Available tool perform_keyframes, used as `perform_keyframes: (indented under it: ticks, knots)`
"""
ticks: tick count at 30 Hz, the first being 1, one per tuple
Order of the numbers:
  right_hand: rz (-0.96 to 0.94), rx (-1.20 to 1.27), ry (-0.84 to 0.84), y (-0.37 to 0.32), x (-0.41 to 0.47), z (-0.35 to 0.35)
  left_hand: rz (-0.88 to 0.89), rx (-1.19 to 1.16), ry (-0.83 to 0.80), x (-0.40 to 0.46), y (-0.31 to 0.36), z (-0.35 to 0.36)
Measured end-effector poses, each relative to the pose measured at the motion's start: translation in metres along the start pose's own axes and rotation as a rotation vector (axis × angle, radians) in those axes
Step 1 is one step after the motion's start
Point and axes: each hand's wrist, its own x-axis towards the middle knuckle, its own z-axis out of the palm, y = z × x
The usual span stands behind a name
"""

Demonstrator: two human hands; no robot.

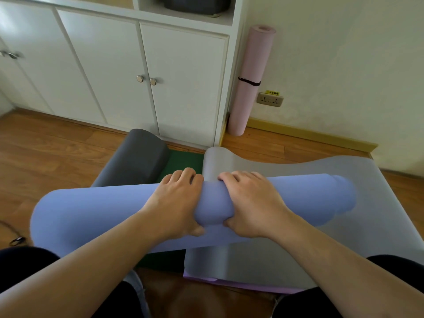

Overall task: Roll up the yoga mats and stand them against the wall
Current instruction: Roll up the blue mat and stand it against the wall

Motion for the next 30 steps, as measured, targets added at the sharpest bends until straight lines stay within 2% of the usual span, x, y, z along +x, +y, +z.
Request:
perform_keyframes:
  ticks: [3,10,12,19,25,30]
  knots:
    - [-0.016,0.073,-0.019,0.001,-0.002,-0.002,0.012,0.089,-0.011,0.001,0.002,0.001]
    - [-0.021,-0.041,-0.054,0.002,-0.006,-0.003,-0.037,-0.088,0.014,0.003,-0.001,-0.006]
    - [-0.004,-0.007,-0.053,0.003,-0.005,-0.001,-0.024,-0.09,0.003,0.002,-0.001,-0.005]
    - [0.002,0.101,-0.072,0.003,-0.003,-0.004,0.023,0.091,-0.023,0.001,0.001,0.005]
    - [0.006,-0.033,-0.106,0.001,-0.006,0.0,-0.005,-0.049,0.012,0.004,0.0,0.003]
    - [0.033,0.052,-0.09,0.003,-0.004,-0.006,0.021,-0.037,0.003,-0.001,0.0,0.008]
